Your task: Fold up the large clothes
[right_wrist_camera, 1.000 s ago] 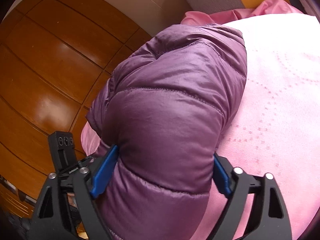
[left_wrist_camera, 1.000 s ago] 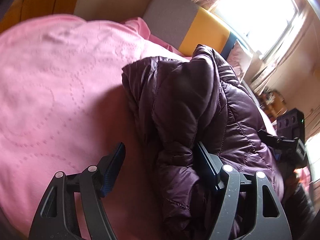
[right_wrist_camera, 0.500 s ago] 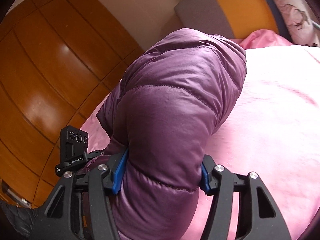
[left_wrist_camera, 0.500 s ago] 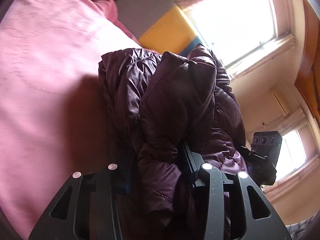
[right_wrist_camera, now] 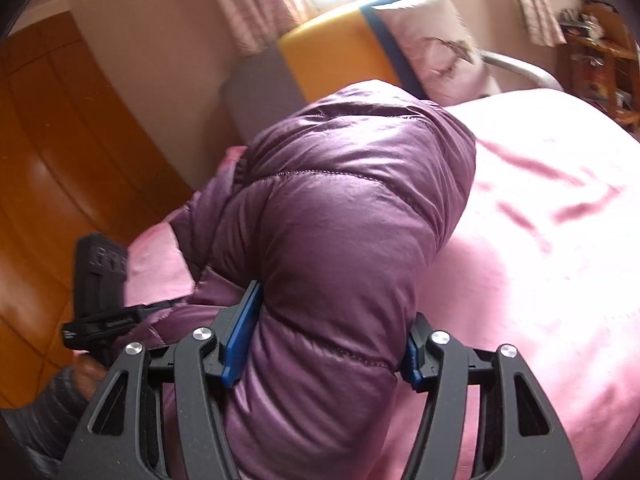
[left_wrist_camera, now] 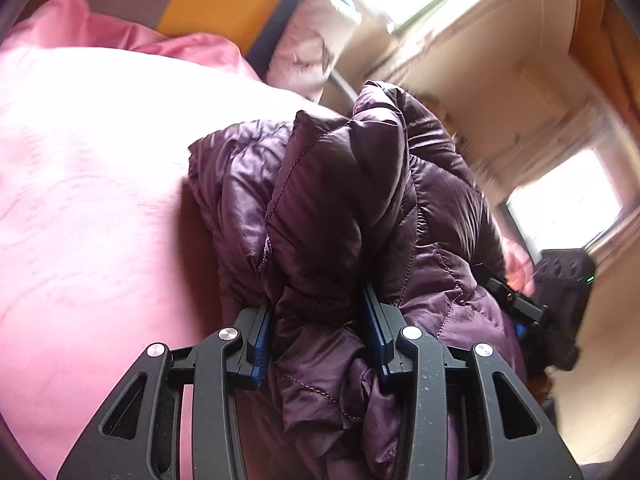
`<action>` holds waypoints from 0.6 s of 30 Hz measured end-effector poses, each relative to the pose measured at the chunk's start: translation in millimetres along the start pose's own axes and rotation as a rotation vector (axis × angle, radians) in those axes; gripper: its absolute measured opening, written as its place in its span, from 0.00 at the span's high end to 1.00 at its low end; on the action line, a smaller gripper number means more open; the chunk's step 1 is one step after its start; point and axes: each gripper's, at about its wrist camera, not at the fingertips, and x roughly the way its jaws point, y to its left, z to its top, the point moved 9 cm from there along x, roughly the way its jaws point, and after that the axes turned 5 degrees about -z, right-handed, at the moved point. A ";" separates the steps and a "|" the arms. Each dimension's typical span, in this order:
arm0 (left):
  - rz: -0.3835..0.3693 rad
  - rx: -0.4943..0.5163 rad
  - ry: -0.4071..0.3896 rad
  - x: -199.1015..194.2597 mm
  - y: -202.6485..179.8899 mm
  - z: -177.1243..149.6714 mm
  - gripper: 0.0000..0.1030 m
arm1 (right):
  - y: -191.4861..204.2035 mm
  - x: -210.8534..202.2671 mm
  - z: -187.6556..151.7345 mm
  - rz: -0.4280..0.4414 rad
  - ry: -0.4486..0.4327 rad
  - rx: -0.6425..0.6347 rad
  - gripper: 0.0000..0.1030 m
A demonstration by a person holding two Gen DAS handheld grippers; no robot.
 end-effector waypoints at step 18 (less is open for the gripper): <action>0.231 0.205 -0.026 -20.7 -45.3 18.1 0.60 | -5.9 -25.6 22.4 -0.220 -0.113 -0.058 0.33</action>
